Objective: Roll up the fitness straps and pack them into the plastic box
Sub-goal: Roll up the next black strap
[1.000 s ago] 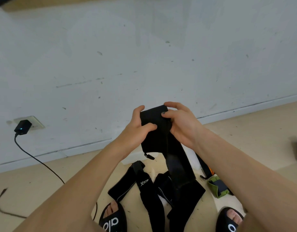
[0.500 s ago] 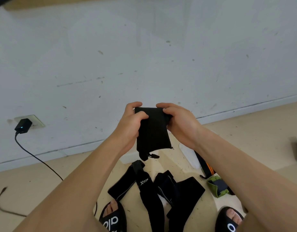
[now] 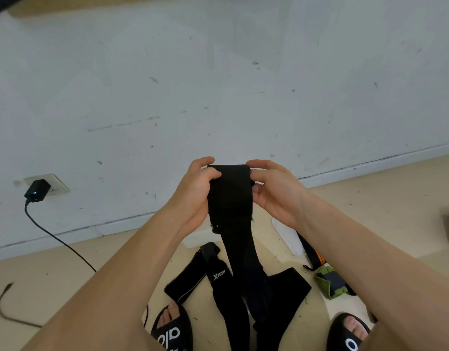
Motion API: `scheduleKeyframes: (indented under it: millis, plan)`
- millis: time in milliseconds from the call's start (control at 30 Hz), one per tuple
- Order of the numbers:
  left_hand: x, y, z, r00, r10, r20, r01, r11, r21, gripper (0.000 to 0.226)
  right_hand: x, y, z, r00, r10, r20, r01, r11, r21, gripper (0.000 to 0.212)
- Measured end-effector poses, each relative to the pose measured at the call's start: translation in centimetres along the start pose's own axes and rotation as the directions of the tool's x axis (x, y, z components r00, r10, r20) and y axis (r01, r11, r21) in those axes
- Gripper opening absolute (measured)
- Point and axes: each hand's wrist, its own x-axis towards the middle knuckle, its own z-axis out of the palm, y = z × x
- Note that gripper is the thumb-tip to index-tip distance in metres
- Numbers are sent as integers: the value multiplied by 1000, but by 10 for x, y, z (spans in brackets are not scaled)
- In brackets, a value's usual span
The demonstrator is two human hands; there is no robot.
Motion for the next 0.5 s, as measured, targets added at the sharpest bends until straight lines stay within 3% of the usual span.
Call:
scheduleKeyframes:
  millis: [267, 500]
  plan:
    - [2, -10, 5, 991, 136, 7, -128, 912, 389, 47, -5, 0, 3, 1000, 12, 11, -12, 1000, -4, 31]
    - [2, -12, 3, 972, 183, 147, -234, 797, 557, 49, -6, 0, 2, 997, -51, 50, 60, 975, -213, 50]
